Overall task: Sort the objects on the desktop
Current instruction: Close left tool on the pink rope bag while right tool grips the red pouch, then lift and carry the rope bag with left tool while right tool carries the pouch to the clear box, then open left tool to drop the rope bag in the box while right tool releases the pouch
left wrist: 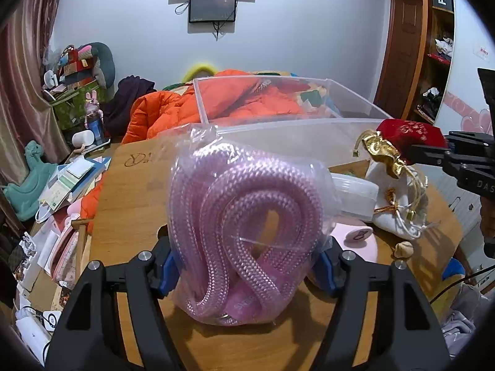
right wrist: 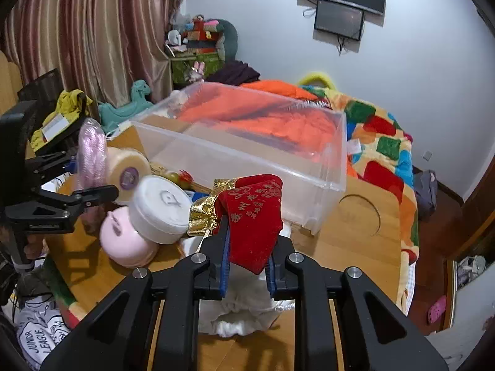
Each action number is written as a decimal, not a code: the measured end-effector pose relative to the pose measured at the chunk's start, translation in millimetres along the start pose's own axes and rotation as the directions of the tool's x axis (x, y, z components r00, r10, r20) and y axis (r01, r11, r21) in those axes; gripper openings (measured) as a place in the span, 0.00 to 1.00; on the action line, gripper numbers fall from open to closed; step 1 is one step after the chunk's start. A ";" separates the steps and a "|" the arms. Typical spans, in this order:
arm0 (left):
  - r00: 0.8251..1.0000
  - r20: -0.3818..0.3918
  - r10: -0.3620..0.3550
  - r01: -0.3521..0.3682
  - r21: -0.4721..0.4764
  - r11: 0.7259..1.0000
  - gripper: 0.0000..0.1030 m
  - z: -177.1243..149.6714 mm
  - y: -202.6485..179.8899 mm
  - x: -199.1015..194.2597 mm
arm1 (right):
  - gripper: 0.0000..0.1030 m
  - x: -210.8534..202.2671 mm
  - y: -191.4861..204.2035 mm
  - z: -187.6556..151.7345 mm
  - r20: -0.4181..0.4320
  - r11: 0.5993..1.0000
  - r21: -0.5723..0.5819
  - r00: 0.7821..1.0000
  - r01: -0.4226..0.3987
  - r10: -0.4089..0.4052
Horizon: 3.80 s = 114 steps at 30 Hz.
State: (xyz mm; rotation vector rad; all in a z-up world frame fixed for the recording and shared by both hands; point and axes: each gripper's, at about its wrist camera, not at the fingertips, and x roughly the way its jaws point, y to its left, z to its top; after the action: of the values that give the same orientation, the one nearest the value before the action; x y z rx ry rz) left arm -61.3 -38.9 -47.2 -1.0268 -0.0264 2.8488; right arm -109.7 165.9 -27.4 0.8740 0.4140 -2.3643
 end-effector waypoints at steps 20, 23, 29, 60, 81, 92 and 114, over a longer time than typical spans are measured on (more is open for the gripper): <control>0.998 0.067 0.001 0.002 -0.034 0.999 0.66 15.9 0.6 -35.3 | 0.16 -43.7 3.5 8.2 0.083 0.999 -0.023 0.996 0.038 -0.036; 0.997 0.082 -0.007 0.010 -0.030 0.999 0.66 22.7 -0.1 -43.1 | 0.16 -46.3 4.1 9.7 0.090 0.999 -0.025 0.995 0.040 -0.037; 0.992 0.116 -0.046 0.049 -0.024 0.999 0.66 45.1 -0.1 -56.0 | 0.16 -47.2 0.3 18.3 0.103 0.998 -0.031 0.994 0.046 -0.043; 0.990 0.087 -0.115 0.120 -0.053 0.991 0.63 47.3 14.7 15.1 | 0.16 -6.3 -14.4 42.0 0.059 1.000 0.007 0.998 -0.013 0.013; 0.979 0.124 -0.160 0.161 0.002 0.987 0.63 106.2 3.4 0.6 | 0.16 0.4 -25.6 69.0 0.090 1.000 0.025 0.996 -0.002 -0.001; 0.989 -0.032 -0.143 0.144 0.026 0.989 0.63 143.8 -0.8 58.1 | 0.16 47.0 -48.5 86.9 0.029 0.999 0.032 0.999 0.027 -0.028; 0.961 -0.268 -0.072 0.118 0.158 0.980 0.63 136.0 -24.6 130.6 | 0.20 103.4 -35.3 81.1 -0.136 0.995 -0.103 0.991 -0.011 -0.004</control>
State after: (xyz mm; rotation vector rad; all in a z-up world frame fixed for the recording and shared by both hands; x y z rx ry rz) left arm -245.3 3.2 -24.0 -1.3133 0.1858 2.5540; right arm -235.1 113.4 -33.9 0.9892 0.5841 -2.2654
